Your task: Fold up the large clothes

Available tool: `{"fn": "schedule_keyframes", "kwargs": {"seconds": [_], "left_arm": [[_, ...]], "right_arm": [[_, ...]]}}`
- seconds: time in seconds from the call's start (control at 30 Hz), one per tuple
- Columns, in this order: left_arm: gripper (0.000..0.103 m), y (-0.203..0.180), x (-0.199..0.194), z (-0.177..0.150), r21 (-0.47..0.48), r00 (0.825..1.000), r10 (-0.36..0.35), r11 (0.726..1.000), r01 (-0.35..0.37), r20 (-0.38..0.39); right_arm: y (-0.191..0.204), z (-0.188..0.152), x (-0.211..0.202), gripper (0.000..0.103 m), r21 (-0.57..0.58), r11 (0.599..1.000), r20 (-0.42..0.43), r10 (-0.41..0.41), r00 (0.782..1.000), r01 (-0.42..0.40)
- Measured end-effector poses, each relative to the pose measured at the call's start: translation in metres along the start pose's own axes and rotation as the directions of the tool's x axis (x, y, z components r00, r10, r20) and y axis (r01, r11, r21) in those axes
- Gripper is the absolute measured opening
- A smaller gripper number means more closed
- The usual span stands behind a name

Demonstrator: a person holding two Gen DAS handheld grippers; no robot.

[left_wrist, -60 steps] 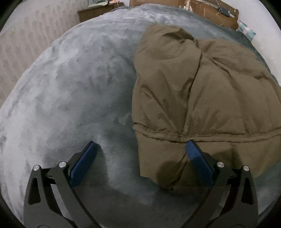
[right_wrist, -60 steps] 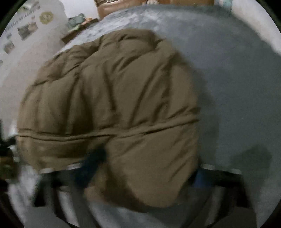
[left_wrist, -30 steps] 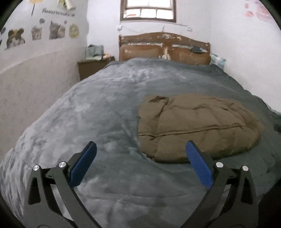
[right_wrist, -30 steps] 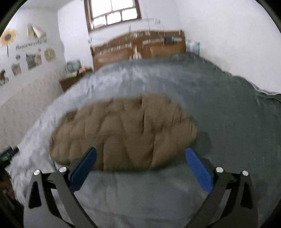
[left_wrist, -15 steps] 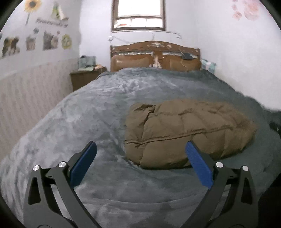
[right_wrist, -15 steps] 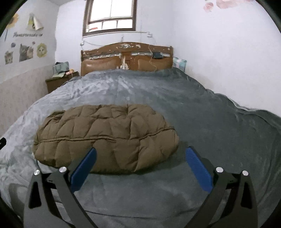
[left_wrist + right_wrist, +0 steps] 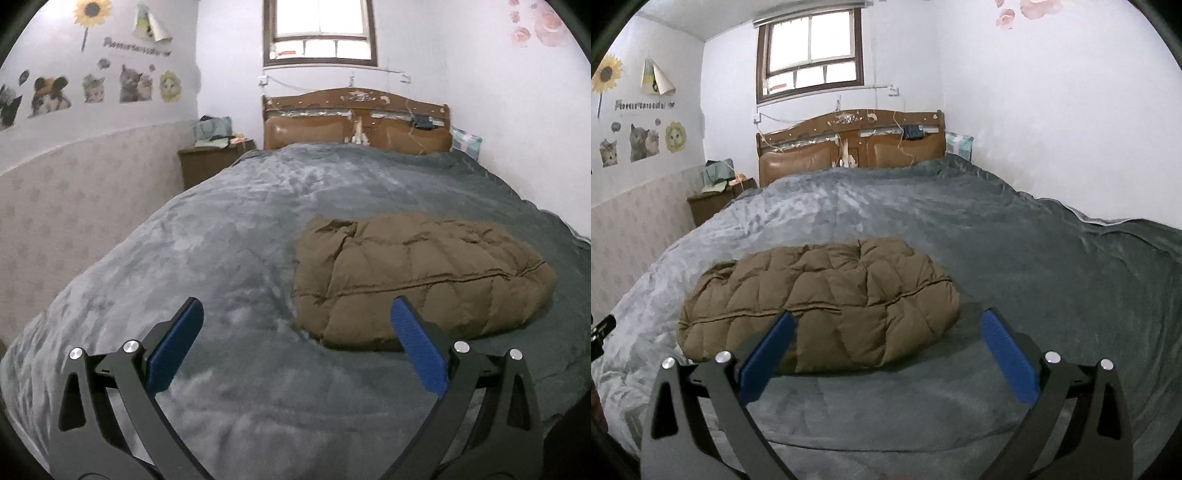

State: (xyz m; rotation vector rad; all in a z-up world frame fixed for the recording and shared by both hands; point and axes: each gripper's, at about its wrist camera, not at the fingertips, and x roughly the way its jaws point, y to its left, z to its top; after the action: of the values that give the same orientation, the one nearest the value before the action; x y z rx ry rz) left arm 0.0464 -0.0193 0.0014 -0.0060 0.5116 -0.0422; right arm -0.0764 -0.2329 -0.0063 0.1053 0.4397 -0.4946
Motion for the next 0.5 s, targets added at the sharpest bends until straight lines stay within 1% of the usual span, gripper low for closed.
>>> {"fn": "schedule_keyframes", "kwargs": {"seconds": [0.07,0.13,0.23,0.3,0.43,0.5], "left_arm": [[0.100,0.002,-0.009,-0.006,-0.028,1.000,-0.025,0.999,0.025,-0.006],[0.100,0.001,-0.018,-0.011,-0.036,0.999,-0.033,0.999,0.033,0.004],[0.100,-0.004,-0.023,-0.011,-0.020,0.998,-0.048,0.999,0.049,0.035],[0.100,-0.009,-0.018,-0.007,-0.002,0.998,-0.051,0.999,0.051,0.047],[0.100,-0.014,-0.010,-0.004,0.002,0.995,-0.095,0.995,0.095,0.023],[0.100,-0.016,-0.009,-0.004,0.011,0.995,-0.104,0.995,0.103,0.013]], "right_arm": [[0.000,0.000,0.000,0.101,0.000,1.000,0.000,0.000,1.000,0.000],[-0.001,0.001,-0.001,0.101,0.012,1.000,-0.002,0.008,1.000,-0.008],[0.002,0.003,0.007,0.101,0.018,1.000,-0.032,0.010,0.999,-0.010],[0.006,0.003,0.014,0.101,0.004,1.000,-0.061,0.004,0.998,-0.003],[0.019,0.000,0.021,0.101,-0.055,0.998,-0.073,-0.004,0.997,0.000],[0.024,-0.001,0.023,0.101,-0.083,0.997,-0.073,-0.003,0.997,-0.003]]}}
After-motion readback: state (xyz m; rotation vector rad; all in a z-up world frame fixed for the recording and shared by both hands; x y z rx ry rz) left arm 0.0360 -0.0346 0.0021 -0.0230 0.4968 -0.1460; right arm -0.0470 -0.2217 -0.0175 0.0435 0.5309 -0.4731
